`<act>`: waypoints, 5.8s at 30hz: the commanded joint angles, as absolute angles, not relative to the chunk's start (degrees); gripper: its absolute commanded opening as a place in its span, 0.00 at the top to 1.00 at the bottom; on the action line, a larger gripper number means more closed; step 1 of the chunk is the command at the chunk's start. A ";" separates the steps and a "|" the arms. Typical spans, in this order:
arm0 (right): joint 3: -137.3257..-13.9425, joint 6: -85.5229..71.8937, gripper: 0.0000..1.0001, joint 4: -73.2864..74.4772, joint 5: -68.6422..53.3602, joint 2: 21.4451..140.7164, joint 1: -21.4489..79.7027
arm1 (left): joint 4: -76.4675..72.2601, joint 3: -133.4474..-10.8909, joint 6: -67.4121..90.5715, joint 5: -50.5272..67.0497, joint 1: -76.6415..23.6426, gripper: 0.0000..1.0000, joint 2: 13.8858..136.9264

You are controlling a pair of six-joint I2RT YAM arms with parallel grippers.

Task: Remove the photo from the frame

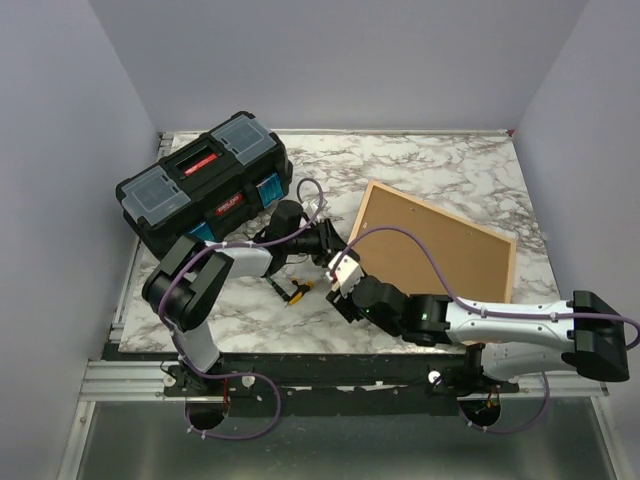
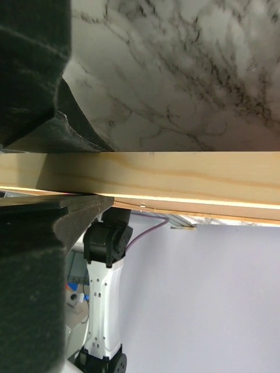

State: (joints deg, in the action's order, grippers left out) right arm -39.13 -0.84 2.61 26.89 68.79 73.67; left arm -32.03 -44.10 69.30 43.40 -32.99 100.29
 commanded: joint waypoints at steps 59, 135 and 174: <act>-45.02 23.63 0.23 -19.48 71.16 93.34 72.13 | 33.21 -77.94 41.69 41.25 -15.56 1.00 94.82; -41.18 1.17 0.99 -58.08 50.05 79.51 48.07 | 42.23 -79.14 31.03 10.98 -9.67 0.21 51.43; -20.36 -58.68 0.99 -95.14 2.18 118.40 4.08 | 28.87 -68.53 31.37 16.76 -9.71 0.22 58.37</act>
State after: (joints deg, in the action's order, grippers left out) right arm -20.97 -68.51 -88.07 9.78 113.69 4.14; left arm 32.08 -70.04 31.31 15.07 -9.61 57.25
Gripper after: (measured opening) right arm 0.326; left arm 0.787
